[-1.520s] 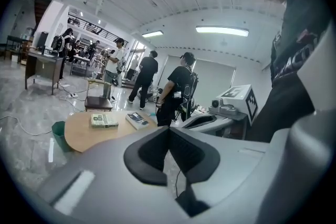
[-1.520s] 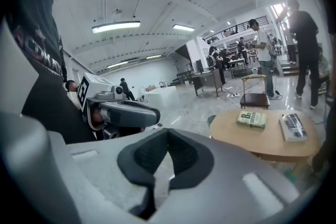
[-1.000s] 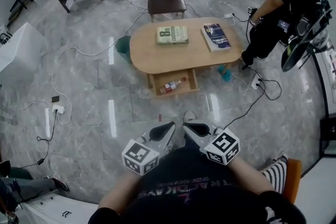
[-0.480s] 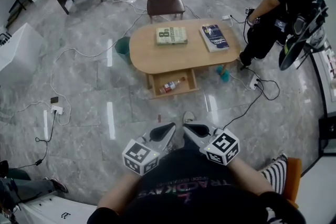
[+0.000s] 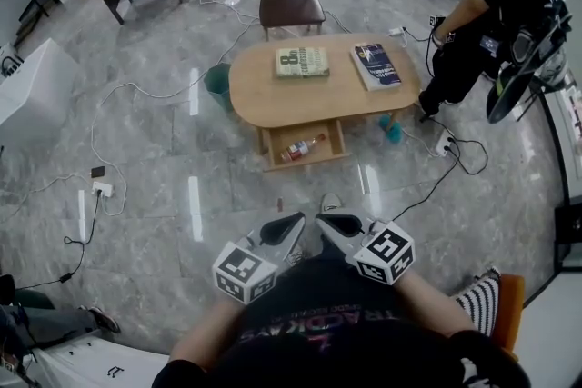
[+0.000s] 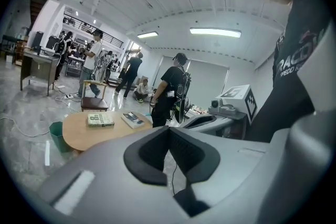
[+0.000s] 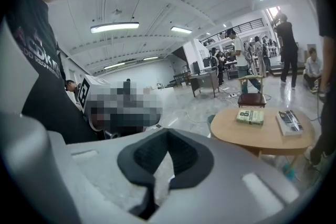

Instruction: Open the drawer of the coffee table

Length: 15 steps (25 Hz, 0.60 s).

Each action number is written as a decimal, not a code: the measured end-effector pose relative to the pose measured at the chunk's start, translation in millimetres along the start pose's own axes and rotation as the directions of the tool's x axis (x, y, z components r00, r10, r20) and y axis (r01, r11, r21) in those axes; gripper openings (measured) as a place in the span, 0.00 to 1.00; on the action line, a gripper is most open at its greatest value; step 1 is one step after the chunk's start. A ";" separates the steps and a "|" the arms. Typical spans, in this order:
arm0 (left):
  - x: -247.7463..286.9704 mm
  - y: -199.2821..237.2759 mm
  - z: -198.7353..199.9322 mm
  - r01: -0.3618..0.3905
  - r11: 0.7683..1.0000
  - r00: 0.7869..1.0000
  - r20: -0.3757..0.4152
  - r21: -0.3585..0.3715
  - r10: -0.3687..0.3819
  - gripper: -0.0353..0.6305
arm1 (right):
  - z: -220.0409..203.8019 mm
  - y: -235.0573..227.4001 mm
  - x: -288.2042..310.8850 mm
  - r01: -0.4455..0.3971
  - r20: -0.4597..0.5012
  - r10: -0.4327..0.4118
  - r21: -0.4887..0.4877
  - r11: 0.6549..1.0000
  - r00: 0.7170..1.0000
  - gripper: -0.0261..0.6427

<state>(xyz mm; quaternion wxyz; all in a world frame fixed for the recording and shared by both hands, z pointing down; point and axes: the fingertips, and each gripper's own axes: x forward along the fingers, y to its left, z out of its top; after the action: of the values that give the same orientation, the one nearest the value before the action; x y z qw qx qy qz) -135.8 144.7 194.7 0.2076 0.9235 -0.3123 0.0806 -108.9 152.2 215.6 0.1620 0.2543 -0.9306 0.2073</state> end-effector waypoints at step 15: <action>4.7 4.6 -3.1 0.004 1.000 1.000 -0.010 0.000 -0.004 0.06 | -1.6 -4.2 2.0 0.003 -0.003 -0.002 0.012 1.000 1.000 0.04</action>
<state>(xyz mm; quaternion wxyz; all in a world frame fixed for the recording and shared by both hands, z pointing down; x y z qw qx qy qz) -134.9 140.1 200.3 0.2093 0.9237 -0.3096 0.0848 -108.0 148.8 219.0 0.1623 0.2562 -0.9287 0.2134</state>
